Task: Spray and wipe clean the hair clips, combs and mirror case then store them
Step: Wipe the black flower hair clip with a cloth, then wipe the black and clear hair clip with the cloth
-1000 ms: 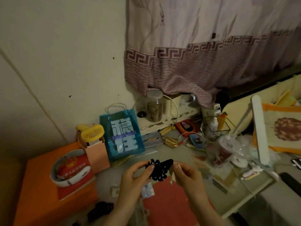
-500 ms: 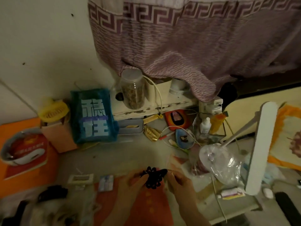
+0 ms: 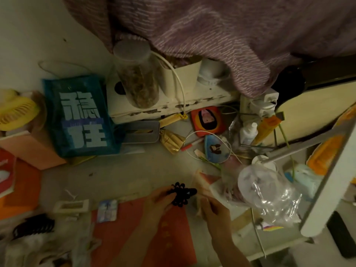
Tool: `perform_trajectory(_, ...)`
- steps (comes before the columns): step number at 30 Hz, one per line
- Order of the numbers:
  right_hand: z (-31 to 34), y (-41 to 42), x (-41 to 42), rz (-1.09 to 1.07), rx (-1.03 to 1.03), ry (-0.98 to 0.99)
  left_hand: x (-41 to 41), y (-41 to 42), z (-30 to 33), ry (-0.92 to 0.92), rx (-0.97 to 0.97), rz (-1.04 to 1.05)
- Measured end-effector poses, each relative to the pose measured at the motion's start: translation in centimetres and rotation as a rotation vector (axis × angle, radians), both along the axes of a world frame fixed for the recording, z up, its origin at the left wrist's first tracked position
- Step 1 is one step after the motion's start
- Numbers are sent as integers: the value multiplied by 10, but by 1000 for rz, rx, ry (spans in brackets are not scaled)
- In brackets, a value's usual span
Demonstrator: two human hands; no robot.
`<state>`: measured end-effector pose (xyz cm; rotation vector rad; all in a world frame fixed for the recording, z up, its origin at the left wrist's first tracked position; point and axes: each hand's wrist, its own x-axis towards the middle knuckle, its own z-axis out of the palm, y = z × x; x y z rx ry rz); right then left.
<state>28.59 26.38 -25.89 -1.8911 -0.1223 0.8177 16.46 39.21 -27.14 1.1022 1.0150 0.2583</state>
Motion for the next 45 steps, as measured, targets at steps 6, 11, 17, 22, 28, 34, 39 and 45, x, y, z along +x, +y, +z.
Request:
perform_trajectory(6, -22, -4, 6, -35, -66, 20, -11, 2, -58, 102, -17, -58)
perform_trajectory(11, -28, -5, 5, -28, -92, 31, -11, 1, -70, 171, 15, -85)
perform_trajectory(17, -30, -2, 4, -20, -96, 46, 1, -8, -57, 119, 7, 96)
perform_trajectory(22, -28, -4, 5, -36, -74, 81, 5, -11, -52, 211, 123, 165)
perform_trajectory(28, -22, -8, 3, -16, -42, 71, 1, -13, -57, 217, 201, 161)
perform_trajectory(34, -14, -9, -3, 49, 16, 49, -9, -17, -39, 171, 185, 176)
perform_trajectory(39, 6, 7, -32, 182, 143, 78, -46, -15, -10, 238, 243, 248)
perform_trajectory(45, 26, 31, -81, 358, 147, 85, -118, 0, 30, 293, 398, 334)
